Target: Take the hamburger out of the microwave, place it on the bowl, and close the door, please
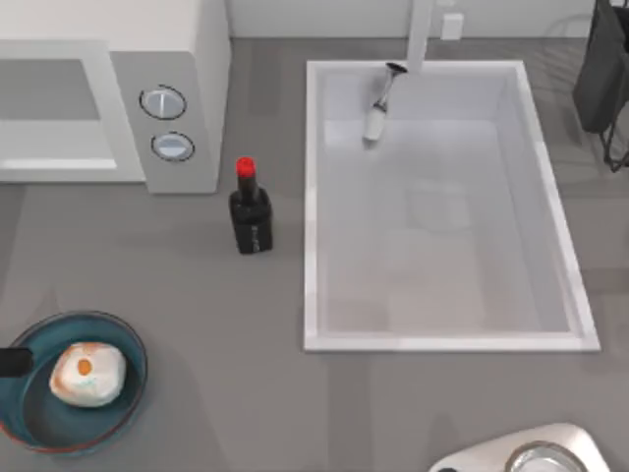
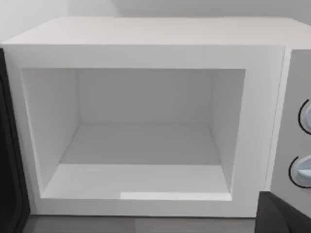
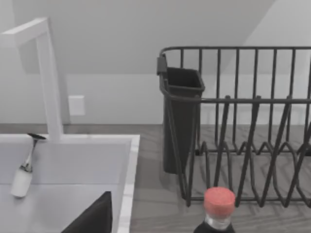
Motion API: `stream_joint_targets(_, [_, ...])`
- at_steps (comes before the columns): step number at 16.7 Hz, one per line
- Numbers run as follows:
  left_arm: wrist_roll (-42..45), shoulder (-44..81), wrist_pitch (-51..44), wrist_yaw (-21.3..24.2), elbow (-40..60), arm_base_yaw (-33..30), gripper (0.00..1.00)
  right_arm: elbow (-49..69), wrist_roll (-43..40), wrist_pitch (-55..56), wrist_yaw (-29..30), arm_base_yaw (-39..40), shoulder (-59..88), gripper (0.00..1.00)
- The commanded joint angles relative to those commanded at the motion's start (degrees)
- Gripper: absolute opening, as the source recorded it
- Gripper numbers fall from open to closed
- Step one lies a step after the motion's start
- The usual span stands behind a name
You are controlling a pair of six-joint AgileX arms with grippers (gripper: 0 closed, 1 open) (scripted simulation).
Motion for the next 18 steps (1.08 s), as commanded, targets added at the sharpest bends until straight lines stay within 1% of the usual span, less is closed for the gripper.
stream_joint_targets(6, [-0.01, -0.19, -0.21, -0.22, 0.06, -0.22, 0.0, 0.0, 0.0, 0.0, 0.0, 0.0, 0.0, 1.0])
stream_joint_targets(8, [-0.04, -1.9, -2.29, -2.48, 0.42, -2.49, 0.0, 0.0, 0.0, 0.0, 0.0, 0.0, 0.0, 1.0])
stream_joint_targets(11, [-0.09, -5.12, -6.24, -7.52, 1.1, -7.53, 0.0, 0.0, 0.0, 0.0, 0.0, 0.0, 0.0, 1.0])
stream_joint_targets(13, [-0.11, -6.19, -7.54, -9.07, 1.33, -9.08, 0.0, 0.0, 0.0, 0.0, 0.0, 0.0, 0.0, 1.0])
stream_joint_targets(17, [-0.14, -6.14, -7.57, -8.76, 1.2, -8.75, 0.0, 0.0, 0.0, 0.0, 0.0, 0.0, 0.0, 1.0])
stream_joint_targets(18, [-0.15, -6.81, -8.3, -8.0, 1.28, -7.98, 0.0, 0.0, 0.0, 0.0, 0.0, 0.0, 0.0, 1.0])
